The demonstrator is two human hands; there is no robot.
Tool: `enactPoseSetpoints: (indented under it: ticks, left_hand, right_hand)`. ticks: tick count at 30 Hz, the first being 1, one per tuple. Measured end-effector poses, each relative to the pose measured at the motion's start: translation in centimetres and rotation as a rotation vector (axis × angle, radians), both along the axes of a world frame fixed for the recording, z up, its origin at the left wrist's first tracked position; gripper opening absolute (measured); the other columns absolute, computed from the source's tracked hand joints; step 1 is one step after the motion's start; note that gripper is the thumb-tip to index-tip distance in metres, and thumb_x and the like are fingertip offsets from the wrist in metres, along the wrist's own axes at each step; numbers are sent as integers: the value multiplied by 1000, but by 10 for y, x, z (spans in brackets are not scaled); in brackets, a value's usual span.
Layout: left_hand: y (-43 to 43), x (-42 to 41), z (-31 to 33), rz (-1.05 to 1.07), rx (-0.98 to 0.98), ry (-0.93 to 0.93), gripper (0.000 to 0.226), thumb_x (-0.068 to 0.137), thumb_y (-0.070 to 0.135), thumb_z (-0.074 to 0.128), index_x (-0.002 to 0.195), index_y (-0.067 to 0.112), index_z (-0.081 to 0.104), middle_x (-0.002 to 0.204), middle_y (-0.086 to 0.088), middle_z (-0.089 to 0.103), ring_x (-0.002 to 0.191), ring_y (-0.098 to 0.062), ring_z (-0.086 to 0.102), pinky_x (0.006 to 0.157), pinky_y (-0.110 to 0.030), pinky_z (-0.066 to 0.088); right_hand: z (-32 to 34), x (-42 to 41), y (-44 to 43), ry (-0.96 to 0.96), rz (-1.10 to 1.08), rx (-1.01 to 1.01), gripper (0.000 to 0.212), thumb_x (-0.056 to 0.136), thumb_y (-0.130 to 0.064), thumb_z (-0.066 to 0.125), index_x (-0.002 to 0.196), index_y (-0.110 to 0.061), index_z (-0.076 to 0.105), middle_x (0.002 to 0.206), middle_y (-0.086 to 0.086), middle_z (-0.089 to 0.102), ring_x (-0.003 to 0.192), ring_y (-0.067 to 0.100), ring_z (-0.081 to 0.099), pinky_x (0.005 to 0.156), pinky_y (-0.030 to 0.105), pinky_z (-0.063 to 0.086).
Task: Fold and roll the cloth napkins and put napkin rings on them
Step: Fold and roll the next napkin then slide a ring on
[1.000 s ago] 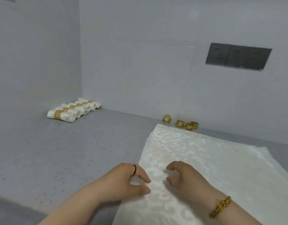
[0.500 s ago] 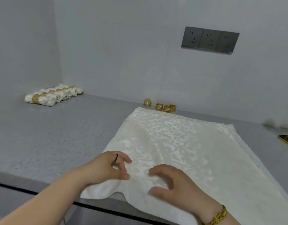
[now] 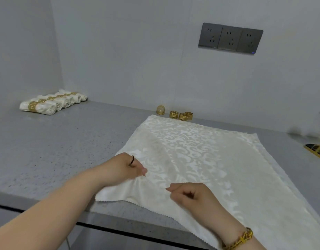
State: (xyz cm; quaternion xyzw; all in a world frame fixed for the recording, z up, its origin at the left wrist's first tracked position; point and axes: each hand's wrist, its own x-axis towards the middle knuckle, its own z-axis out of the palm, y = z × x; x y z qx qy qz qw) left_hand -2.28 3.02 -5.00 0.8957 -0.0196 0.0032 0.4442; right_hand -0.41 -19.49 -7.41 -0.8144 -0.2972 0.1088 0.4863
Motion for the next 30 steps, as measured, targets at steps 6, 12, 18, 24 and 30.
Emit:
enactPoseSetpoints:
  ticks: [6, 12, 18, 24, 30]
  left_hand:
    - [-31, -28, 2, -192, 509, -257, 77, 37, 91, 41, 107, 63, 28, 119, 51, 14, 110, 28, 16, 87, 13, 5]
    - [-33, -19, -23, -135, 648, -792, 47, 69, 30, 46, 115, 18, 53, 114, 6, 59, 100, -7, 48, 98, -26, 30]
    - [-43, -12, 6, 80, 545, -563, 41, 88, 37, 28, 98, 31, 67, 91, 15, 68, 87, -6, 63, 74, -16, 39]
    - [-33, -5, 23, 44, 272, -217, 41, 98, 16, 38, 57, 17, 32, 55, 6, 35, 52, -4, 42, 55, -14, 32]
    - [-5, -15, 40, -50, 180, -42, 46, 92, 33, 49, 51, 21, 31, 42, 10, 29, 40, -4, 27, 49, -18, 25]
  right_hand:
    - [13, 10, -3, 151, -146, 127, 30, 90, -17, 55, 60, -14, 56, 56, -8, 51, 57, 0, 45, 55, 4, 36]
    - [17, 16, -7, 321, -158, 204, 22, 91, -21, 52, 71, -14, 58, 79, 5, 52, 79, 15, 48, 74, 21, 39]
    - [28, -7, 2, 111, -132, -36, 30, 83, -37, 61, 111, -33, 49, 107, -18, 54, 87, -3, 52, 72, 5, 39]
    - [31, -30, 2, -652, -32, -565, 61, 75, -43, 36, 133, -25, 36, 127, -7, 44, 110, 15, 46, 77, 19, 30]
    - [58, -28, -47, -504, -102, -780, 34, 88, -19, 41, 58, -24, 27, 61, -7, 33, 66, 14, 38, 49, 16, 22]
